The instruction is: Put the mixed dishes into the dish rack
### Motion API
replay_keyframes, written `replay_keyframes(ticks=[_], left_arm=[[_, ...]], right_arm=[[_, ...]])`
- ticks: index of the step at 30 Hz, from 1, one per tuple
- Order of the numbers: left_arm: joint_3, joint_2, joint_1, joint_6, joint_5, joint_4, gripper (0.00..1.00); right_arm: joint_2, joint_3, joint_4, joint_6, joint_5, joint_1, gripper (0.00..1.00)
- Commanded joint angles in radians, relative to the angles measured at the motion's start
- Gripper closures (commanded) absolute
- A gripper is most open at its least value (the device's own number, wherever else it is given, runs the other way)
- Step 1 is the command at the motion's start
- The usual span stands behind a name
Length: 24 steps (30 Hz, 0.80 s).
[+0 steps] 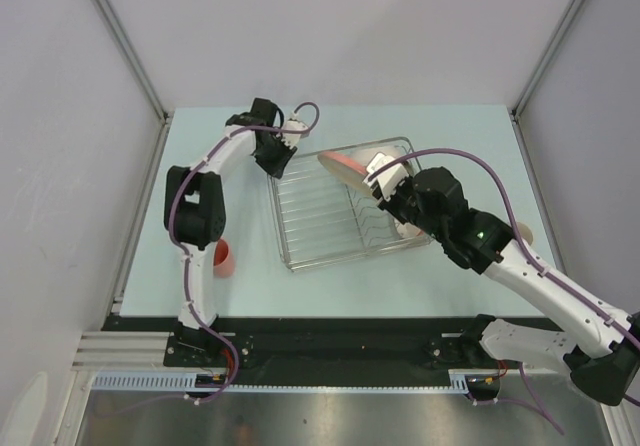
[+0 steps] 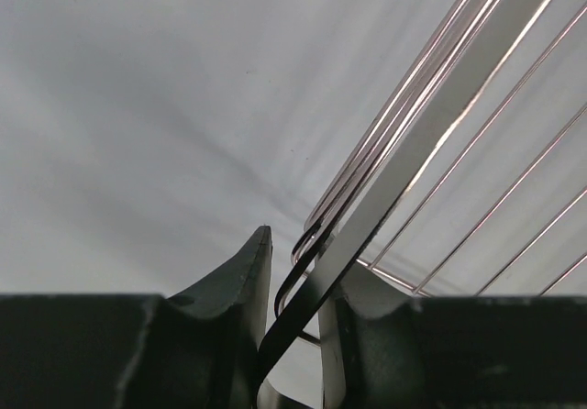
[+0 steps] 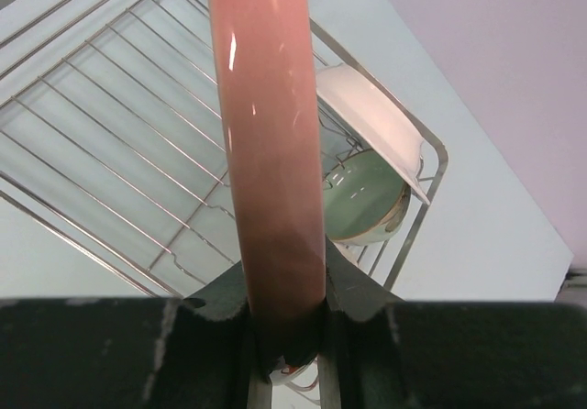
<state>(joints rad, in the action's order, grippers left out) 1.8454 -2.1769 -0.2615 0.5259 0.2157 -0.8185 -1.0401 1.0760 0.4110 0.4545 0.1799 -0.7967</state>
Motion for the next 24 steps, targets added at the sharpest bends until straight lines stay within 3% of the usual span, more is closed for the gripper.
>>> replay_keyframes(ticks=[1,7,13,16,18,24], left_arm=[[0.07,-0.043,-0.039,0.029,0.096,0.002,0.76],[0.14,-0.069,-0.053,0.1,0.053,0.001,0.77],[0.205,-0.095,-0.09,0.184,-0.033,0.028,0.72],[0.284,-0.13,-0.104,0.181,-0.074,0.028,0.4],[0.351,-0.15,-0.104,0.142,-0.097,0.015,0.01],[0.216,-0.018,-0.085,0.042,-0.099,0.093,0.0]], right_arm=[[0.058,0.033,-0.106,-0.023,0.033,-0.006,1.0],[0.055,0.033,-0.086,-0.033,0.039,-0.004,1.0],[0.049,0.033,-0.077,-0.082,0.041,-0.009,1.0],[0.045,0.027,-0.074,-0.096,0.041,-0.016,1.0],[0.042,0.022,-0.075,-0.099,0.043,-0.019,1.0],[0.045,0.013,-0.081,-0.088,0.036,-0.019,1.0]])
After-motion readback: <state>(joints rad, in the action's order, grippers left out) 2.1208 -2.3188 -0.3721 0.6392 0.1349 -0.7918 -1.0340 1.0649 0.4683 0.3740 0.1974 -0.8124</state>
